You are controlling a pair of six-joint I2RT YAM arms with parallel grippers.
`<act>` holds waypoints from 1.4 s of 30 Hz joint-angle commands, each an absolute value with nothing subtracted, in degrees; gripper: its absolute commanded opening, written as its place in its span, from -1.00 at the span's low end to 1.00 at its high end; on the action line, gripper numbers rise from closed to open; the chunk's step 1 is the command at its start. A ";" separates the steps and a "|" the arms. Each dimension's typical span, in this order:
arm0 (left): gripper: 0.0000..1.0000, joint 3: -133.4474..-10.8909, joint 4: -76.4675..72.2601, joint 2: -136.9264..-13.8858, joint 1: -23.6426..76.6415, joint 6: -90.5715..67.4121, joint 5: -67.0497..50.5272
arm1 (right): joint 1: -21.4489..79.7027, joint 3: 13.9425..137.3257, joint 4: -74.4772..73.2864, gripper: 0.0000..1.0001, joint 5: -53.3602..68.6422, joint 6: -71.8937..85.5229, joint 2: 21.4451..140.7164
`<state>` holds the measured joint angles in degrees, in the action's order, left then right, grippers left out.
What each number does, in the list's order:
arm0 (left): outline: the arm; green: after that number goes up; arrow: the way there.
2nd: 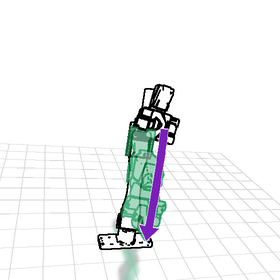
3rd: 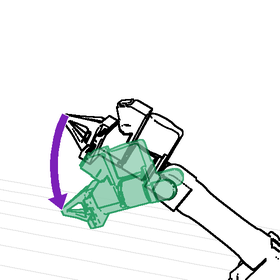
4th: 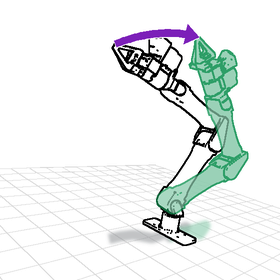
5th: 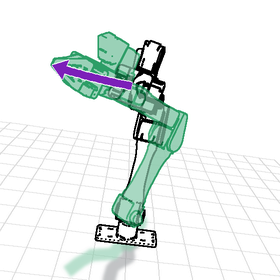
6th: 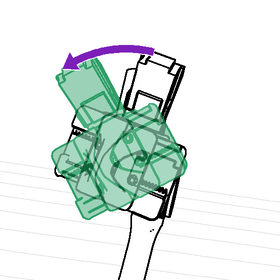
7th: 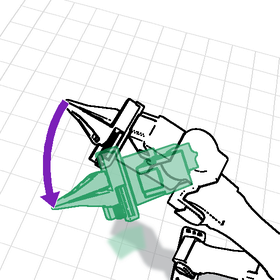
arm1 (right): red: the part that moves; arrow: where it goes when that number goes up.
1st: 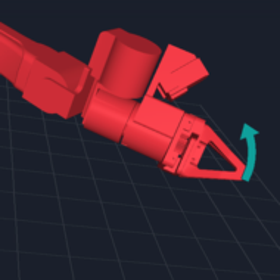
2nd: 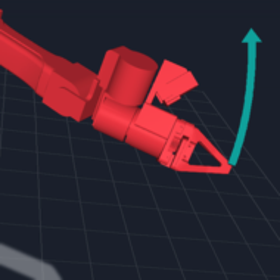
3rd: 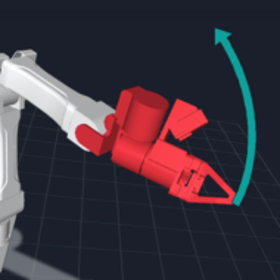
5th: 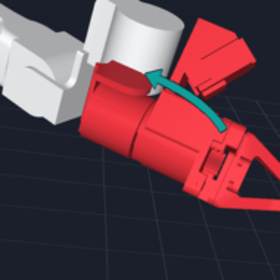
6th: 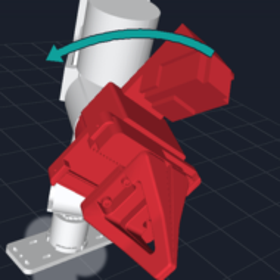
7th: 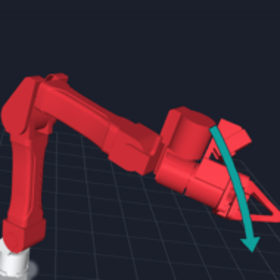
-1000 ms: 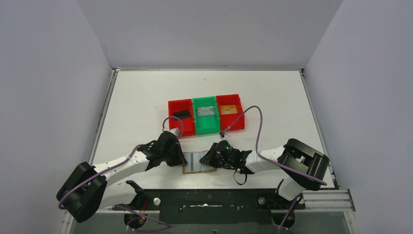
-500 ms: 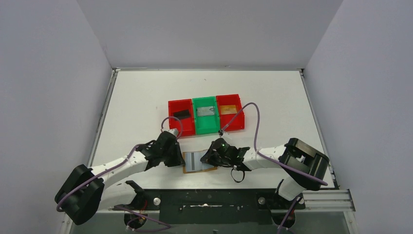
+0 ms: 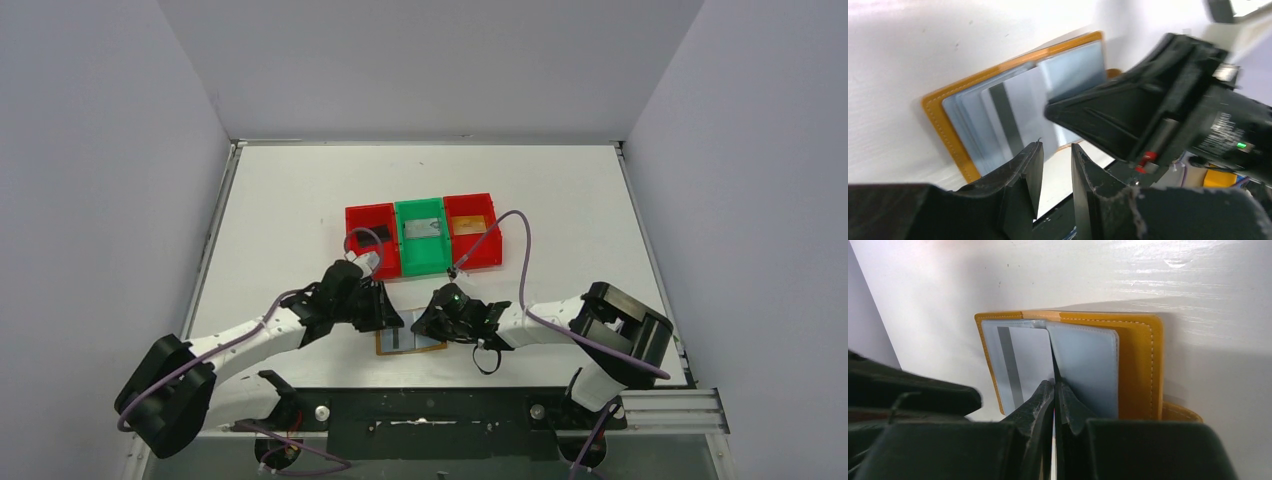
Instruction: Take the credit cards out of the card holder
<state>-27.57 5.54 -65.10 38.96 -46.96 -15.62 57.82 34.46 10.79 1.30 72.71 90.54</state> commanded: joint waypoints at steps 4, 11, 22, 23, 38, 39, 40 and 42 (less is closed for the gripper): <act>-0.52 -26.30 8.82 -71.54 38.90 -45.35 -13.76 | 58.00 34.76 9.85 -0.99 -0.42 72.16 89.81; -0.55 -24.92 11.40 -69.85 38.83 -45.40 -9.04 | 57.56 32.55 12.43 -0.97 0.35 73.07 87.84; -0.56 -24.57 10.81 -72.65 39.02 -44.78 -8.80 | 57.48 28.34 18.11 -0.85 -0.09 76.20 86.12; -0.57 -24.65 10.72 -72.76 39.10 -44.72 -8.94 | 57.46 28.26 18.81 -0.79 -0.02 76.28 86.26; -0.66 -24.96 12.08 -72.33 39.17 -44.21 -8.44 | 57.23 25.00 31.42 -0.47 3.40 80.63 91.58; -0.67 -24.96 12.10 -72.33 39.17 -44.21 -8.50 | 57.22 24.86 31.56 -0.50 3.24 80.68 91.50; -0.68 -24.96 12.04 -72.33 39.12 -44.25 -8.45 | 57.18 24.80 31.72 -0.51 3.18 80.68 91.35; -0.69 -25.00 11.95 -72.54 39.12 -44.13 -8.52 | 57.16 24.54 32.19 -0.61 3.00 80.62 91.16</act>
